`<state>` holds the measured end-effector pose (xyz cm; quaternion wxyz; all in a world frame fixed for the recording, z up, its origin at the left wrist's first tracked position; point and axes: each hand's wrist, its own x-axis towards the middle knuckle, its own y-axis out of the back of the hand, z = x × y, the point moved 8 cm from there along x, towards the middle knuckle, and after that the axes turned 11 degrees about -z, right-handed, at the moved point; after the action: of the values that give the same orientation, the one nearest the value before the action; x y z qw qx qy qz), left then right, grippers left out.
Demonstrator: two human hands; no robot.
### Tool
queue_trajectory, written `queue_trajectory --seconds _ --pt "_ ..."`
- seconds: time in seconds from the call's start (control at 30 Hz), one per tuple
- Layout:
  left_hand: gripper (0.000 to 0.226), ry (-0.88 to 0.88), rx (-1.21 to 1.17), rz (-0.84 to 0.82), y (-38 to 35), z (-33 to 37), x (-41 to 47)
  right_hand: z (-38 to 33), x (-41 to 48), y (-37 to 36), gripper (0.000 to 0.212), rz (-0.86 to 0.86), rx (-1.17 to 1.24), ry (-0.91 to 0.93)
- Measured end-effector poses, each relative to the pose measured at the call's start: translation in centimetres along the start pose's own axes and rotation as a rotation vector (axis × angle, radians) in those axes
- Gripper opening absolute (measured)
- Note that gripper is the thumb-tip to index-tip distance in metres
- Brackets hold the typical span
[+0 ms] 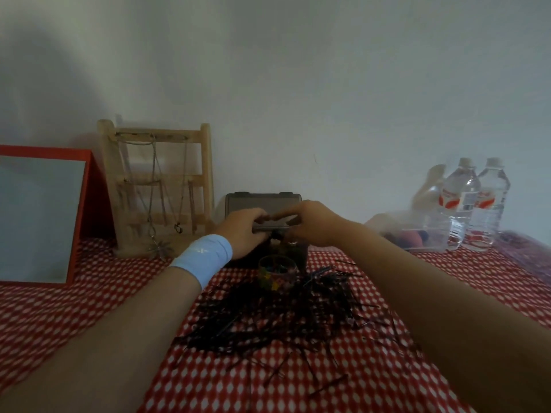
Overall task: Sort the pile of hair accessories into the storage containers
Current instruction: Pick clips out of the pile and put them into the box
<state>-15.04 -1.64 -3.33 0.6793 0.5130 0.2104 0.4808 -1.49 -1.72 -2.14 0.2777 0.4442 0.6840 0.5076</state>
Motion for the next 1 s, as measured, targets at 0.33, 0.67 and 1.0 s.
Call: queue_trajectory --seconds 0.33,0.67,1.0 --pt "0.006 -0.242 0.034 -0.084 -2.4 8.3 -3.1 0.3 -8.6 0.0 0.015 -0.308 0.026 -0.043" --pt "0.023 -0.189 0.181 -0.556 -8.5 11.5 -6.7 1.5 -12.1 -5.0 0.016 -0.631 -0.207 -0.160" --pt "0.038 -0.255 0.129 -0.422 -9.3 12.9 -6.1 3.5 -12.8 0.1 0.032 -0.278 0.043 -0.192"
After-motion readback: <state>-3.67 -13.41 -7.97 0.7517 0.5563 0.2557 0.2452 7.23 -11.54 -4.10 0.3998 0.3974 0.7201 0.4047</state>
